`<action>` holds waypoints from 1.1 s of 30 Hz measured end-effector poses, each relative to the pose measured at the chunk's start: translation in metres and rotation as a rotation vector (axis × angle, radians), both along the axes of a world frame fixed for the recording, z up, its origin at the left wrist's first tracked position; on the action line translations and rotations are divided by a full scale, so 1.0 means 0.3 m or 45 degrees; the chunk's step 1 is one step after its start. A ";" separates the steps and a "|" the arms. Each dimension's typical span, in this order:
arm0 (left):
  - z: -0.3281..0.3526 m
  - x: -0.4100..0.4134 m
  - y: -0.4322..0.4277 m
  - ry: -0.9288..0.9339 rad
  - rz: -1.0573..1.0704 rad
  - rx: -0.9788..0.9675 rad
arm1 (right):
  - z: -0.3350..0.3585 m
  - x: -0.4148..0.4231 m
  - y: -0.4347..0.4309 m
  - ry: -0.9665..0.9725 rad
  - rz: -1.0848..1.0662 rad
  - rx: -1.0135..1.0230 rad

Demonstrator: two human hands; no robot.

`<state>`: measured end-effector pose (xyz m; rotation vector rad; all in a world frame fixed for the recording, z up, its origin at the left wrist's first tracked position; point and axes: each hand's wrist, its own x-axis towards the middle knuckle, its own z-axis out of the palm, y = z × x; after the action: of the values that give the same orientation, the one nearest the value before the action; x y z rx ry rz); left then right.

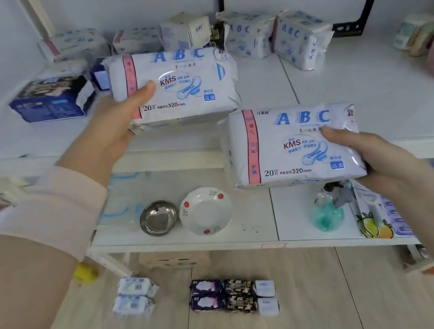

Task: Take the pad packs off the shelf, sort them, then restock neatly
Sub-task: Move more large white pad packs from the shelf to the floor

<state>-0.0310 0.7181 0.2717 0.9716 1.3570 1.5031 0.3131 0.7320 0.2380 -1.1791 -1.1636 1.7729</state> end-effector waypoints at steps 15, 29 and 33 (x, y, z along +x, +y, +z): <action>-0.061 -0.221 -0.487 -0.095 0.063 -0.022 | -0.098 -0.332 -0.458 -0.051 0.121 0.041; -0.251 -0.709 -0.918 -0.062 0.050 -0.149 | -0.289 -0.751 -0.768 -0.131 0.172 -0.126; -0.314 -0.764 -0.925 -0.098 0.048 -0.194 | -0.323 -0.795 -0.752 -0.155 0.183 -0.133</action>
<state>-0.2603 0.4407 0.1775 0.7892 1.4183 1.4277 0.0747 0.5066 0.1410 -1.3088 -1.2675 1.9117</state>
